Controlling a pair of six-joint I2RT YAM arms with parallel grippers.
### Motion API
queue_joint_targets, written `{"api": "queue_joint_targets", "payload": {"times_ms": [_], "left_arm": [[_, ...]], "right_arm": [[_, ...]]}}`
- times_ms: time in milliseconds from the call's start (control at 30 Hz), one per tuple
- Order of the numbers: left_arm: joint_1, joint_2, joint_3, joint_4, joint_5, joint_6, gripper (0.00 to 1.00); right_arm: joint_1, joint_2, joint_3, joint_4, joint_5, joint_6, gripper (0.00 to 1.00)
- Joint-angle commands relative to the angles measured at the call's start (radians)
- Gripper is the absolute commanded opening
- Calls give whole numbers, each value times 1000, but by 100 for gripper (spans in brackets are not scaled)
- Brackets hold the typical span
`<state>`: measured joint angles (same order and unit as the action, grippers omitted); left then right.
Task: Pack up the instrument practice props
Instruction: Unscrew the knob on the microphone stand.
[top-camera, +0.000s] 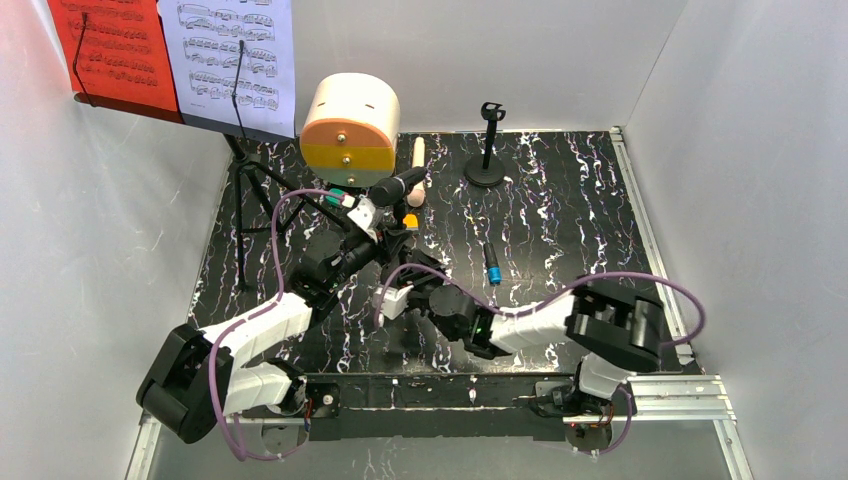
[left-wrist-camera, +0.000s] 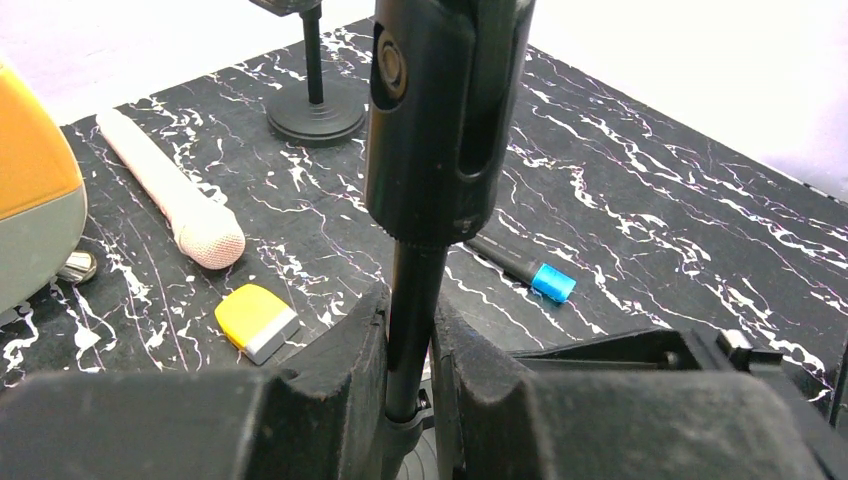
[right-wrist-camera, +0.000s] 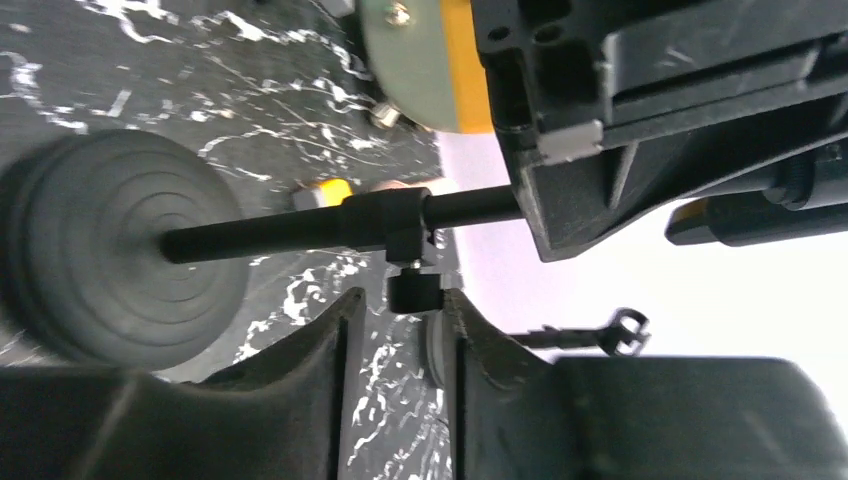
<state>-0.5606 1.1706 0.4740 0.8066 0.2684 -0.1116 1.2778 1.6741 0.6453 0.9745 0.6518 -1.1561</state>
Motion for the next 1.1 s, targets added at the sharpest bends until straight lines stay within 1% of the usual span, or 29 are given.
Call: {"api": "queue_joint_targets", "payload": {"times_ms": [0,67,167,233,300,367,467,633,700,833,900,1000,1067], "left_arm": [[-7,17,8,-101,-8,-28,0],[-7,17,8,-103,-6,-27,0],[-7,18,8,-102,-1,-24,0],[-7,22,9,-102,3,-24,0],[-7,23,11,-102,5,-26,0],[-7,23,11,-103,9,-26,0],[-7,20,11,-103,12,-27,0],[-7,25,15,-103,17,-32,0],[-7,28,15,-102,19,-34,0],[-7,27,15,-103,21,-36,0],[-7,24,15,-103,22,-36,0],[-7,24,15,-103,23,-36,0],[-7,24,15,-103,22,-37,0]], "right_arm": [[-33,-160,28,-377,-216,380,48],[-94,-240,38,-456,-351,523,56],[-211,-339,38,-512,-562,706,64],[-294,-372,34,-521,-724,821,68],[-361,-384,33,-519,-850,908,70],[-409,-382,40,-518,-960,945,70],[-447,-362,66,-532,-1032,950,70],[-446,-329,117,-560,-1054,890,68],[-453,-319,126,-540,-1046,928,69],[-499,-286,140,-473,-1100,1111,70],[-500,-280,113,-408,-1118,1139,70],[-500,-272,100,-388,-1108,1105,68],[-497,-271,94,-390,-1101,1038,65]]}}
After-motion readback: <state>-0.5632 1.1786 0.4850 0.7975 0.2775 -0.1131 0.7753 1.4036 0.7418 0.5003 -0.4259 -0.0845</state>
